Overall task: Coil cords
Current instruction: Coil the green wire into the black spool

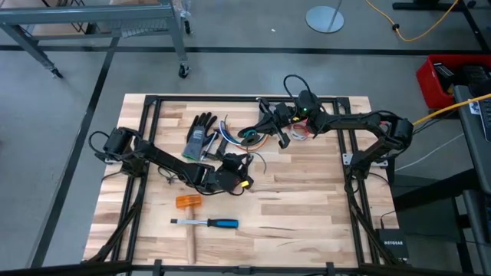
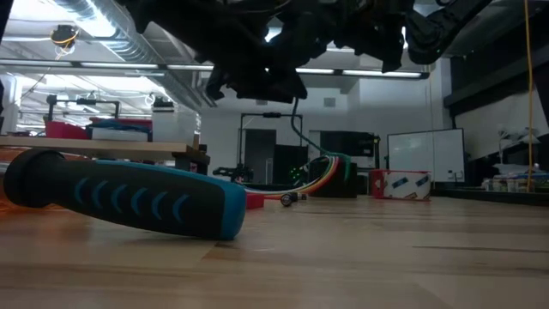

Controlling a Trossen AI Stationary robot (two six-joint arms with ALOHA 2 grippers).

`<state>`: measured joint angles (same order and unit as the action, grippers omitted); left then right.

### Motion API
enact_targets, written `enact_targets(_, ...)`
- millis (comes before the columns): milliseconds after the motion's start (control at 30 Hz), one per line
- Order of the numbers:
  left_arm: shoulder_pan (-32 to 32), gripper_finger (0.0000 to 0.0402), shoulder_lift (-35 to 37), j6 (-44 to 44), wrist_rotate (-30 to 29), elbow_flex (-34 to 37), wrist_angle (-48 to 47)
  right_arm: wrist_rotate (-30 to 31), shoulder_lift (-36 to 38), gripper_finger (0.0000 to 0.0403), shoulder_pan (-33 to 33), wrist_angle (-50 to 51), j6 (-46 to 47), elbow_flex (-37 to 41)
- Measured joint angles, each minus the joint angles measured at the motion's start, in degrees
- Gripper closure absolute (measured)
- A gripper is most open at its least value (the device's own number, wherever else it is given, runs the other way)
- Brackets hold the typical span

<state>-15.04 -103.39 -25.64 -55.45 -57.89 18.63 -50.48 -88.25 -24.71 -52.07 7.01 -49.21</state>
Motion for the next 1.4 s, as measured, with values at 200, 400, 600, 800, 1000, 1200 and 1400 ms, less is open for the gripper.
enact_targets(200, 0.5, 0.029, 0.0, 2.2, 0.0, 0.0, 1.1, 0.0, 0.0, 0.0402, 0.0, -0.2, 0.0, 0.0)
enact_targets(400, 1.0, 0.029, 0.0, 2.2, 0.0, 0.0, 1.1, -0.1, 0.0, 0.0402, 0.0, -0.2, 0.0, 0.0)
enact_targets(600, 1.7, 0.029, 0.0, 1.2, 0.0, 0.0, 1.3, -0.1, 0.0, 0.0402, 0.0, -0.4, 0.0, 0.0)
enact_targets(800, 2.2, 0.029, 0.0, 1.1, 0.8, 0.0, 1.4, -0.1, 0.0, 0.0402, 0.0, -0.5, 0.0, 0.0)
enact_targets(1000, 2.4, 0.0329, 0.0, 1.1, 0.9, 0.0, 1.3, 0.0, 0.0, 0.0402, 0.0, -0.5, 0.0, 0.0)
enact_targets(1200, 2.2, 0.0392, 0.0, -1.5, 0.9, 0.0, 1.2, 0.0, 0.0, 0.0402, -0.1, -0.3, 0.2, 0.0)
enact_targets(1400, 1.0, 0.0398, 0.8, -5.3, 0.3, 0.0, -2.8, -0.5, 0.0, 0.0402, -2.6, 2.6, 0.6, 0.0)
